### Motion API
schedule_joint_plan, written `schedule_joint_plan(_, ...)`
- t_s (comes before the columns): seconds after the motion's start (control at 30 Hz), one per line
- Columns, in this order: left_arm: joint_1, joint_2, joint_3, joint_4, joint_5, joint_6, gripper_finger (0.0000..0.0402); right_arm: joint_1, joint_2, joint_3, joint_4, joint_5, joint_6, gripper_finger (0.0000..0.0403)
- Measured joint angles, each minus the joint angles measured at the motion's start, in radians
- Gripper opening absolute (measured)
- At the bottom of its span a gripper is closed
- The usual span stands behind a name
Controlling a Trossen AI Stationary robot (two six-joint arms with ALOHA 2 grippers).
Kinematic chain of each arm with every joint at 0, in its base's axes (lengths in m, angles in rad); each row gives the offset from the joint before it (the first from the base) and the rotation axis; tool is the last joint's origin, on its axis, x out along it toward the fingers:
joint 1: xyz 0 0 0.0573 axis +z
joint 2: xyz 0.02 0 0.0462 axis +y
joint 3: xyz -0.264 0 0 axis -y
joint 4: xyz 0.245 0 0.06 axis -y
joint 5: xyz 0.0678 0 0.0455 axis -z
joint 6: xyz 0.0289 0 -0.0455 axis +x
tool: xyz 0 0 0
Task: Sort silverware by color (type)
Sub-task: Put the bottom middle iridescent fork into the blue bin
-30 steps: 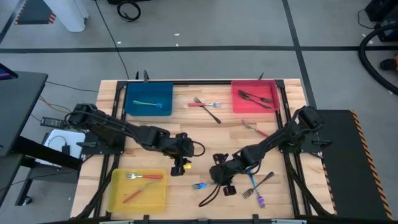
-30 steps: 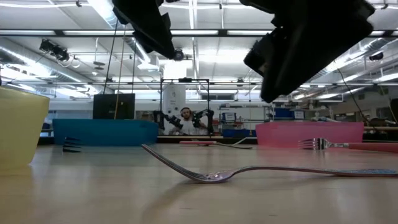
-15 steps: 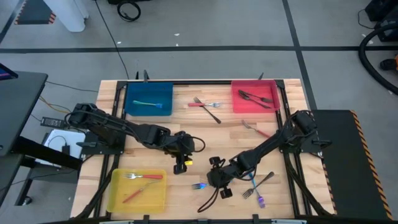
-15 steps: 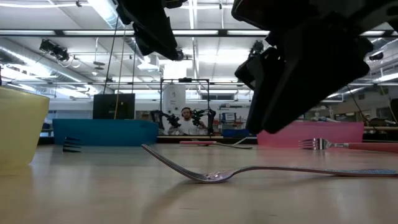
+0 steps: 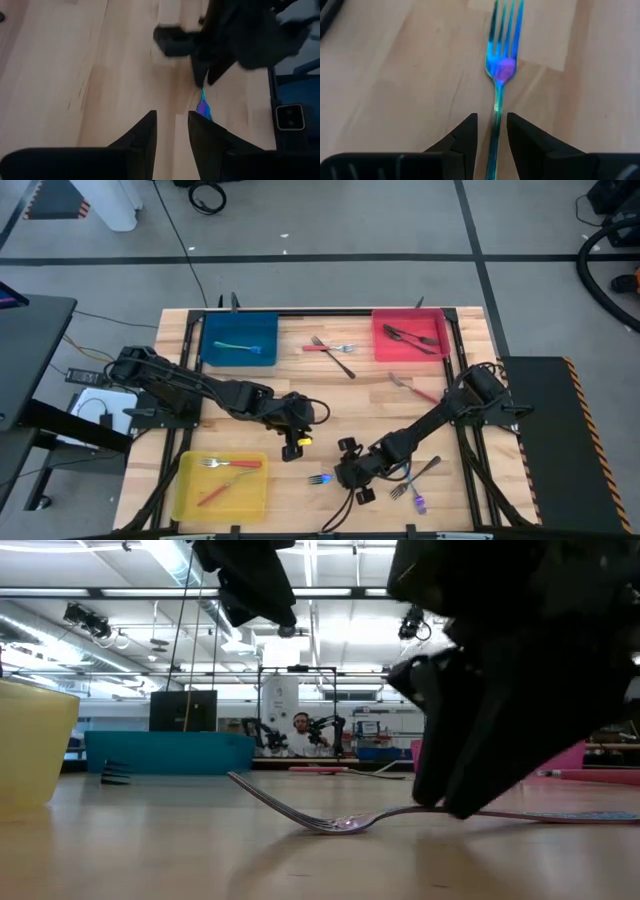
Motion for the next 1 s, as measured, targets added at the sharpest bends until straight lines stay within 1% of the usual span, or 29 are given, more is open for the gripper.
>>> schedule_joint_plan(0.13, 0.0, 0.006, 0.0, 0.019, 0.0, 0.001, 0.011, 0.0, 0.03, 0.004, 0.012, 0.008, 0.002, 0.0113)
schedule_joint_plan(0.27, 0.0, 0.008, 0.0, 0.019, 0.0, 0.005, 0.011, -0.001, 0.043, 0.006, -0.005, 0.032, 0.055, 0.0112)
schedule_joint_plan(0.33, 0.0, 0.008, 0.0, 0.019, 0.0, 0.007, 0.011, -0.004, 0.044, 0.006, -0.019, 0.033, 0.083, 0.0104)
schedule_joint_plan(0.43, 0.001, 0.008, 0.0, 0.02, 0.0, 0.037, 0.011, -0.012, 0.041, 0.006, -0.023, 0.032, 0.099, 0.0075)
schedule_joint_plan(0.57, 0.001, 0.008, 0.0, 0.021, 0.0, 0.059, 0.011, -0.023, 0.041, 0.006, -0.031, 0.025, 0.117, 0.0021)
schedule_joint_plan(0.6, 0.002, 0.008, 0.0, 0.022, 0.0, 0.059, 0.011, -0.025, 0.041, 0.005, -0.031, 0.025, 0.126, 0.0016)
schedule_joint_plan(0.77, 0.006, 0.008, 0.0, 0.019, 0.0, 0.091, 0.011, -0.034, 0.042, 0.005, -0.033, 0.012, 0.177, 0.002)
schedule_joint_plan(0.9, 0.017, 0.008, 0.0, 0.016, 0.0, 0.136, 0.011, -0.035, 0.021, 0.003, -0.036, 0.002, 0.175, 0.0015)
schedule_joint_plan(1.0, 0.036, 0.008, 0.0, 0.012, 0.0, 0.17, 0.011, -0.039, -0.016, -0.004, -0.079, 0.009, 0.159, 0.0015)
